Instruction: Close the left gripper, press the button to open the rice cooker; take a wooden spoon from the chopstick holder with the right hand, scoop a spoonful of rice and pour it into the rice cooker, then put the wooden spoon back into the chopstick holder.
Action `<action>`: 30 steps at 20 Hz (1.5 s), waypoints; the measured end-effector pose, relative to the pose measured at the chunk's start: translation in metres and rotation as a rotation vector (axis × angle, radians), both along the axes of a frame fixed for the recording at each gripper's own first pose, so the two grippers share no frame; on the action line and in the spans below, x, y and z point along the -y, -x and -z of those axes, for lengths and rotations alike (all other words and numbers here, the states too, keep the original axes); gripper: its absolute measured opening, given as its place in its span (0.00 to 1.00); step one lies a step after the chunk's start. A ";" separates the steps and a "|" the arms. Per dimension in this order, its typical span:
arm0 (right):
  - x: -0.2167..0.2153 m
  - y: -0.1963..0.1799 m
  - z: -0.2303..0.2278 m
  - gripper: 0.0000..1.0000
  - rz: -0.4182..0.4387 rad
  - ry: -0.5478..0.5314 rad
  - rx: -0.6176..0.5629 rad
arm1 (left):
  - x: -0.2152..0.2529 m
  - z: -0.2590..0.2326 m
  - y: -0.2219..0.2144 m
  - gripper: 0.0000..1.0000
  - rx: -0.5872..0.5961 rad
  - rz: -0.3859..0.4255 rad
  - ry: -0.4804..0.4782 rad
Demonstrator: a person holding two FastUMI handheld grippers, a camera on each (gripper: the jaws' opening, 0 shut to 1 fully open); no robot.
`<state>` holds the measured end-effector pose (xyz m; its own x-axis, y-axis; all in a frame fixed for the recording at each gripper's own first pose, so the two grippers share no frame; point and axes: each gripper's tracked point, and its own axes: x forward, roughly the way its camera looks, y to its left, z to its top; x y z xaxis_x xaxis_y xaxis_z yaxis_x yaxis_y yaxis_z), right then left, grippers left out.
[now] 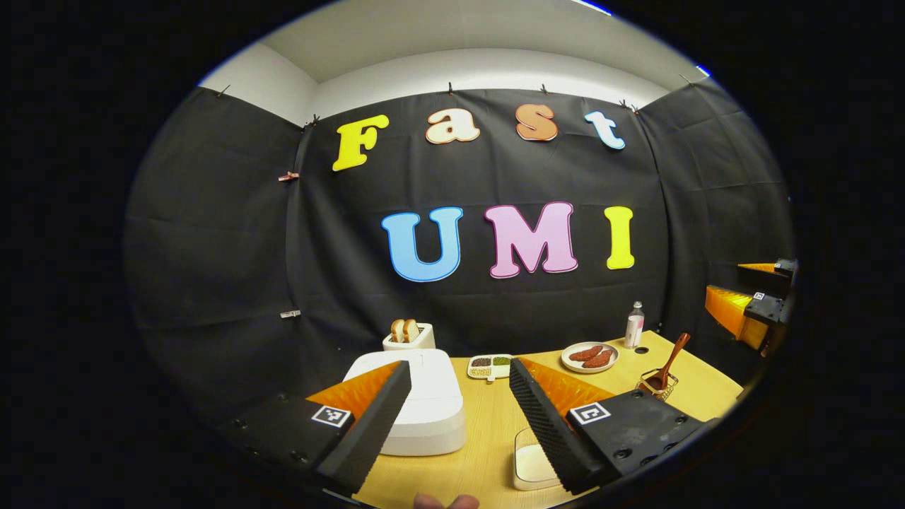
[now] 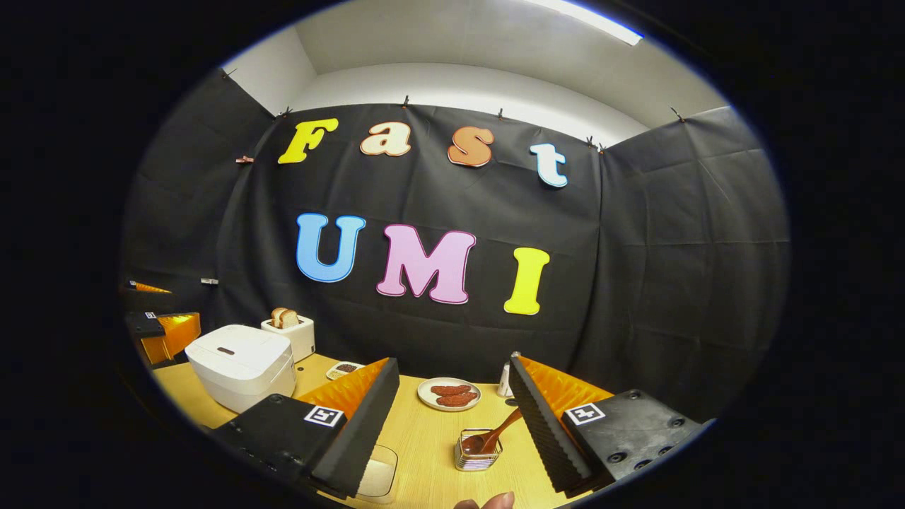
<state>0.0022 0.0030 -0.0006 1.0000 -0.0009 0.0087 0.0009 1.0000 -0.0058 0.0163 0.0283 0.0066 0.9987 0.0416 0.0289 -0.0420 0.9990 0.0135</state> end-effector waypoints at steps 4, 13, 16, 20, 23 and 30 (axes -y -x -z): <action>0.001 0.001 0.000 0.98 0.002 0.003 0.001 | -0.005 -0.001 0.000 0.84 0.002 0.003 0.015; 0.002 0.009 0.000 0.98 0.005 0.019 0.006 | -0.051 0.020 -0.040 0.07 -0.126 -0.003 0.040; 0.006 0.013 0.000 0.98 0.011 0.022 0.007 | -0.082 0.035 -0.075 0.07 -0.214 -0.003 0.078; 0.015 0.019 0.001 0.98 0.026 0.031 0.006 | -0.113 0.059 -0.127 0.07 -0.307 0.035 0.151; 0.022 0.023 0.001 0.98 0.044 0.032 0.005 | -0.125 0.091 -0.154 0.07 -0.403 0.071 0.218; 0.032 0.029 0.003 0.98 0.070 0.048 -0.004 | -0.131 0.139 -0.187 0.07 -0.561 0.116 0.282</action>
<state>-0.0272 -0.0295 -0.0041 0.9975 -0.0705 0.0060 0.0708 0.9960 -0.0538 0.2032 0.1591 -0.1323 0.8571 -0.1379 -0.4964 0.0033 0.9650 -0.2624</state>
